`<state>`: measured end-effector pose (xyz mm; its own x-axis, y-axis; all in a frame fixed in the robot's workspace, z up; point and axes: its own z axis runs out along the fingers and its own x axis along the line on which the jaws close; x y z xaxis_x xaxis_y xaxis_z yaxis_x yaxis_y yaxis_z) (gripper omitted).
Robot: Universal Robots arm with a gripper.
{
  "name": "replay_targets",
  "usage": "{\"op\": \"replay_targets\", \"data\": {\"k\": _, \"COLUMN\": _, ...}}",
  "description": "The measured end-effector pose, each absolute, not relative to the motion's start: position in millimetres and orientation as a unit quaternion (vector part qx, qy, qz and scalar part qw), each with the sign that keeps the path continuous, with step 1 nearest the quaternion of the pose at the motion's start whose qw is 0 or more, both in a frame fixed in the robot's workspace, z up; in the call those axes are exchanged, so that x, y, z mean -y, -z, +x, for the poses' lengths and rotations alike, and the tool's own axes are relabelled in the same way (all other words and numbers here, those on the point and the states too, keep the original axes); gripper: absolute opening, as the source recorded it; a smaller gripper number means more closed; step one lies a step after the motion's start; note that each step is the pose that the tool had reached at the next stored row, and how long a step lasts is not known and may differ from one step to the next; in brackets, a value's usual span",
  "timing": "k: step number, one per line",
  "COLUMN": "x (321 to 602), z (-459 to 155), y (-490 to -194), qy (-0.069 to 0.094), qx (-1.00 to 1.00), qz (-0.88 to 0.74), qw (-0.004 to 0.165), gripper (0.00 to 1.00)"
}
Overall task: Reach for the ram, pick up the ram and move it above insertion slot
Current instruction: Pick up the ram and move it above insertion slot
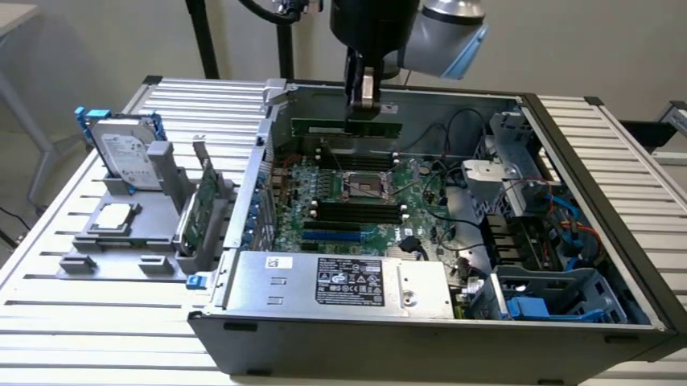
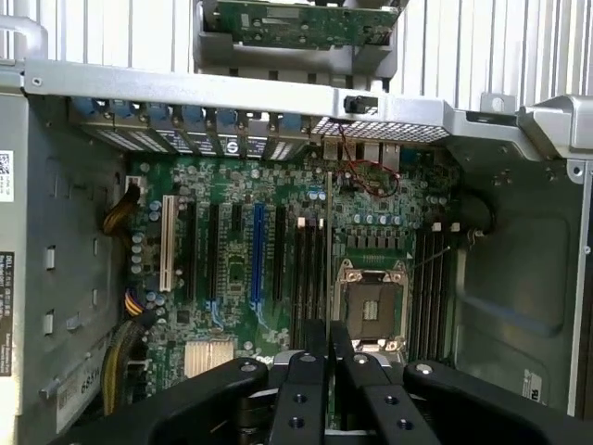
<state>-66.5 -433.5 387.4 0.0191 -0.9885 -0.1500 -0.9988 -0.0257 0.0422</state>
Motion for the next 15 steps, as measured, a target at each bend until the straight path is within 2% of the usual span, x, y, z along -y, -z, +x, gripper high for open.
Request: {"op": "replay_targets", "data": {"k": 15, "x": 413, "z": -50, "y": -381, "qy": -0.067, "qx": -0.705, "qz": -0.705, "qw": 0.038, "gripper": 0.13}}
